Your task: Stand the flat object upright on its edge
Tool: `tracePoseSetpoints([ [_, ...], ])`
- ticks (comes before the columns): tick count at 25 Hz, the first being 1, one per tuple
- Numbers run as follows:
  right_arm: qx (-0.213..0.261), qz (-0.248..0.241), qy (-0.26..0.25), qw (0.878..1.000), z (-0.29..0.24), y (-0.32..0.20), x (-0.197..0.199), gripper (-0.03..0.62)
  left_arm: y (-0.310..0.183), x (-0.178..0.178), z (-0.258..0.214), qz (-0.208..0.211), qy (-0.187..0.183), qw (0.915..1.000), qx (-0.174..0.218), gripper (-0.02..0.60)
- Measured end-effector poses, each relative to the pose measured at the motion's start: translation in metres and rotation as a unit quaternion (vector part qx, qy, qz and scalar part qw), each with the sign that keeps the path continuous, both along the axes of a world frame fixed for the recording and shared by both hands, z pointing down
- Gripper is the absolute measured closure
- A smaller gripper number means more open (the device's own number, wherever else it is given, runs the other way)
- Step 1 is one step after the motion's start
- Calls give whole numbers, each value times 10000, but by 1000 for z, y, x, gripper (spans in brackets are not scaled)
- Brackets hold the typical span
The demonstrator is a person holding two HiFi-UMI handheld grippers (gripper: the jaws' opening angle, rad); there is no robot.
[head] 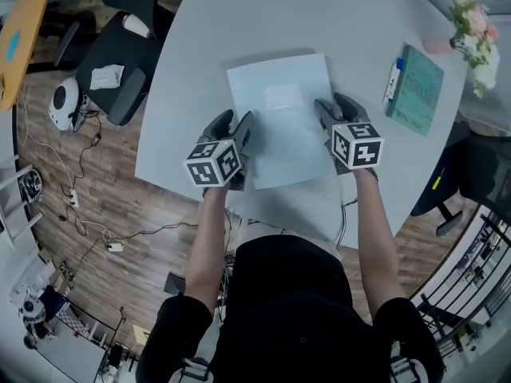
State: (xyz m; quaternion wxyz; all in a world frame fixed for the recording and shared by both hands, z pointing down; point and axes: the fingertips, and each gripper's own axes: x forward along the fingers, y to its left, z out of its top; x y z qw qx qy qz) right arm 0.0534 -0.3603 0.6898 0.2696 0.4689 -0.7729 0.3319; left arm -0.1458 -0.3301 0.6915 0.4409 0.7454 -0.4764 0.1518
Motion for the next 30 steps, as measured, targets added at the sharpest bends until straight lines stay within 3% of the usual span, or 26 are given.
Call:
tracePoseSetpoints([
  [14,-167,3,-109,9998,17,-10,2,352,-10,-2,16,-107,193,9996,-166,357],
  [30,-752,66,-1082,9913,28,-11,1,349,-11,2,25,-37,525,9983,-255,355],
])
